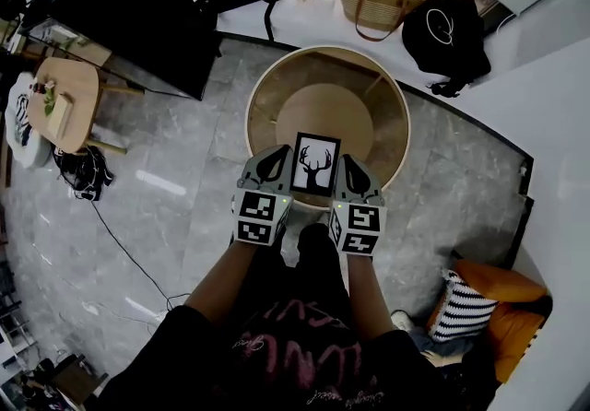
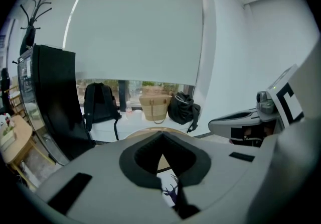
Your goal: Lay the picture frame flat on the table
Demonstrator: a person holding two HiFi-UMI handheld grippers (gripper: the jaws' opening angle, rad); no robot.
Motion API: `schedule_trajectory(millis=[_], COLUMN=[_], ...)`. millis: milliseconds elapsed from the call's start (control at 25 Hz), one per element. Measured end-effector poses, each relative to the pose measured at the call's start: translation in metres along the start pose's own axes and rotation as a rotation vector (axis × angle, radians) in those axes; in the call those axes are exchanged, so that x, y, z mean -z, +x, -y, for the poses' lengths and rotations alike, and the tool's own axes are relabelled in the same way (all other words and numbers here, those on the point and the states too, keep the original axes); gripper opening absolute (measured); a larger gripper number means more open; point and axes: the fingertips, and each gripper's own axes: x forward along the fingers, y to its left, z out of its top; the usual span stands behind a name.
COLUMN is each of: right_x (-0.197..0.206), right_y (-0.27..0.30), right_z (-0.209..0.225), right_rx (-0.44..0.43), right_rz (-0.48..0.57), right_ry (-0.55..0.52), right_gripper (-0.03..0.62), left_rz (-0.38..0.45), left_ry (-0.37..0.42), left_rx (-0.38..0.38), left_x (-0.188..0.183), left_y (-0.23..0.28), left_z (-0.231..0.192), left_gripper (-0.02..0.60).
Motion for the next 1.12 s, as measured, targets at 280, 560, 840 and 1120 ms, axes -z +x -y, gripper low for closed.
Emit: schedule_trajectory(millis=[280,560,840,1120], right_x=[-0.043,-0.084,-0.117,-0.148], right_y=[-0.027,-0.043,-0.058,-0.066], right_z=[-0.004,-0.006,-0.002,0.004], right_rx=[0.012,0.023,0.044,0.061], right_rz=[0.091,0.171,0.239,0.293], right_ry=[-0.046,-0.054,-0.059,-0.071], right_gripper=[0.020,0.020,0.020,0.020], left_rz=[0.078,0.150,0.210,0.277], left_ry=[0.032,0.058,0.084,0.114], left_rx=[0.021,0.034,0.036,0.040], left_x=[-0.040,-0.079,-0.114,-0.153], left_y=[-0.018,-0.029,-0.039,-0.045], left_z=[0.013,0.018,0.018,0.021], left_gripper=[0.009,0.009,0.009,0.009])
